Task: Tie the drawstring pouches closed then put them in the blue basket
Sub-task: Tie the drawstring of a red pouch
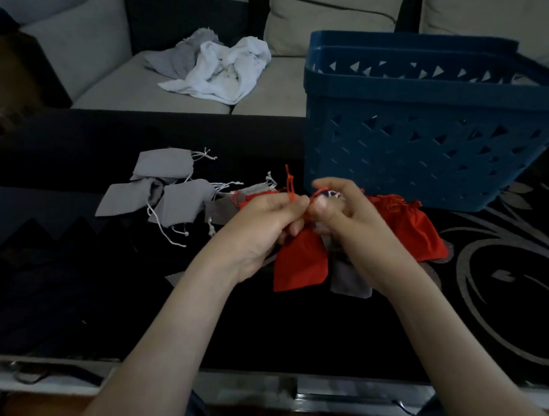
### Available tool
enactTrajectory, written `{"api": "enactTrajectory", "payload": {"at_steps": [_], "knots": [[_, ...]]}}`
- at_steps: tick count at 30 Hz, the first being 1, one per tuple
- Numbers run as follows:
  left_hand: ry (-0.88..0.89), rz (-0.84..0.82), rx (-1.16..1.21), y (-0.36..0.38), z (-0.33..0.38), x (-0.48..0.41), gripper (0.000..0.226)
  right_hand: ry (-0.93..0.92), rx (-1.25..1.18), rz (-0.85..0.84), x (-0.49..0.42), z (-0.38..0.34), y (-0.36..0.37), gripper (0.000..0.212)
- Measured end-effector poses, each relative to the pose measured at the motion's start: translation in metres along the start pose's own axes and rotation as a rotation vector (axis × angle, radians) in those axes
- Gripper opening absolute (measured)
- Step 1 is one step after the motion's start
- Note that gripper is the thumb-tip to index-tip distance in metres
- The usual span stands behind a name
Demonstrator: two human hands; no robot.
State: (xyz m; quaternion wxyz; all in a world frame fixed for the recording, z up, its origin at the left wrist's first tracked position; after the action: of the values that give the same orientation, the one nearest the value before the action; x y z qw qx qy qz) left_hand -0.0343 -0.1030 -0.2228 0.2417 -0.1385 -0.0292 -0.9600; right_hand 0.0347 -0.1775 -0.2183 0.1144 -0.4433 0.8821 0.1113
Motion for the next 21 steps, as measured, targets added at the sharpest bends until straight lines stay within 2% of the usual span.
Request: {"api": "enactTrajectory", "payload": {"at_steps": [2,6,11,17,21], "knots": [[0.02,0.024,0.092,-0.003,0.005,0.0,0.032,0.023,-0.047,-0.057,0.0,0.006,0.01,0.049],[0.023,0.012,0.17,-0.005,0.007,-0.001,0.027,0.04,-0.032,-0.011,0.0,0.008,0.005,0.043],[0.005,-0.022,0.306,-0.008,0.005,-0.005,0.034,0.007,-0.043,-0.01,-0.001,0.0,0.001,0.044],[0.08,-0.004,0.189,-0.017,0.005,-0.004,0.016,0.038,-0.027,0.05,-0.002,0.0,-0.008,0.035],[0.152,0.107,-0.006,-0.024,0.007,-0.003,0.013,0.034,-0.035,0.063,-0.001,0.0,-0.009,0.033]]}}
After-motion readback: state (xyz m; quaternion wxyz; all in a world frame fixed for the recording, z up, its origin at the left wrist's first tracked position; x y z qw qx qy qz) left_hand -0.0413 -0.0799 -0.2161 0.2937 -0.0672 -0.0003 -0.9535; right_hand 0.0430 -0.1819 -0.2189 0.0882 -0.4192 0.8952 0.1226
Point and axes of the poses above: each hand's wrist, its own x-axis away from the middle knuckle, its own y-axis out of the palm, z = x × y, the point moved 9 cm from there along -x, towards the middle knuckle, and after that the axes turned 10 degrees about -y, right-handed, at the moved point
